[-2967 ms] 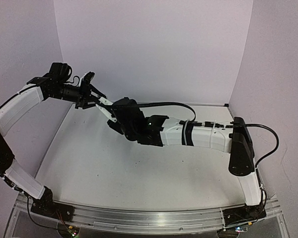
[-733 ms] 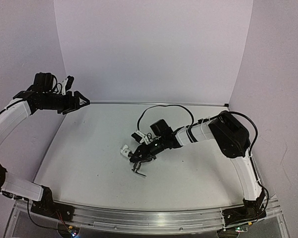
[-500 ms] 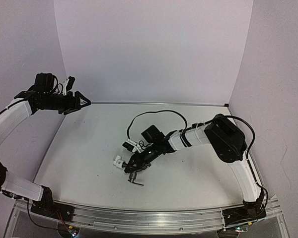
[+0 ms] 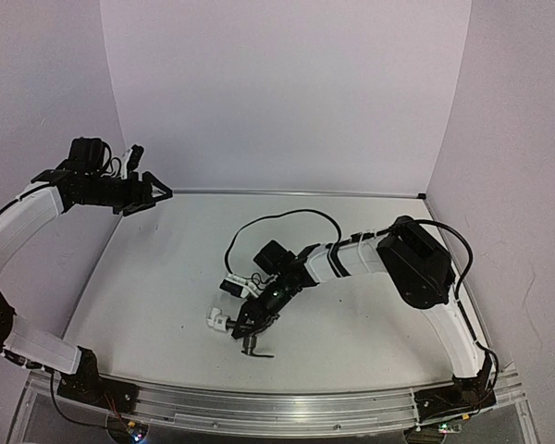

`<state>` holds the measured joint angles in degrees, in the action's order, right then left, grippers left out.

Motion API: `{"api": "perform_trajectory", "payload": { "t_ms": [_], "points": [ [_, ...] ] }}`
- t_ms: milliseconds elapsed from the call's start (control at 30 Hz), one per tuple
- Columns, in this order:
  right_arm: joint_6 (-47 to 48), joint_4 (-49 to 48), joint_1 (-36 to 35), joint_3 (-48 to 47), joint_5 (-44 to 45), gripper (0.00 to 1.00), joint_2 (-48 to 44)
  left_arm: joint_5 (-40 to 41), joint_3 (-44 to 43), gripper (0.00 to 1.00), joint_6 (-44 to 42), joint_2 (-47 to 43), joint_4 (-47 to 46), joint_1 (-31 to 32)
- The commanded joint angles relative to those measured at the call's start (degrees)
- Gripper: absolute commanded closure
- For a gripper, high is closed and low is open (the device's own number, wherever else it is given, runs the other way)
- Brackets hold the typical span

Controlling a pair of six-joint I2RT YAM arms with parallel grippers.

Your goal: Install the water faucets

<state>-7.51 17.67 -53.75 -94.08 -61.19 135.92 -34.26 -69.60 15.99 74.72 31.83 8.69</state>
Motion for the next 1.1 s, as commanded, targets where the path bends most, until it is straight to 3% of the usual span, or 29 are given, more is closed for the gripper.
{"api": "perform_trajectory", "payload": {
  "t_ms": [0, 100, 167, 500, 667, 800, 933, 1067],
  "points": [
    [2.61, 2.99, -2.18, -0.5, 3.79, 0.76, -0.31, -1.37, -3.29, 0.25, 0.47, 0.42, -2.28, 0.07],
    [-0.03, 3.01, -2.27, 0.69, 13.63, 0.53, -1.86, -1.39, -3.68, 0.25, 0.45, 0.38, -2.27, 0.08],
    [-1.35, 2.99, -2.24, 1.35, 18.56, 0.44, -3.41, -1.34, -3.76, 0.25, 0.45, 0.24, -2.3, 0.1],
    [-2.1, 6.66, -1.03, 4.78, 45.79, 0.21, -15.46, 1.65, -3.17, 0.23, -0.33, -3.22, -2.46, 0.1],
    [-2.77, 7.45, 2.87, 10.15, 53.03, 0.03, -28.12, 6.49, -1.42, 0.06, -0.74, -9.76, -7.08, 0.04],
    [0.83, 6.08, 3.95, 15.02, 64.47, 0.02, -40.84, 17.52, 1.82, 0.0, -0.72, -17.98, -13.15, 0.11],
    [2.9, 2.58, 3.99, 19.2, 83.66, 0.02, -51.59, 26.66, 5.3, 0.0, -2.61, -25.9, -18.18, 0.07],
    [6.82, 1.13, 4.0, 21.42, 92.2, 0.02, -61.22, 31.09, 5.23, 0.0, -3.96, -28.91, -18.74, 0.1]
  ]
}}
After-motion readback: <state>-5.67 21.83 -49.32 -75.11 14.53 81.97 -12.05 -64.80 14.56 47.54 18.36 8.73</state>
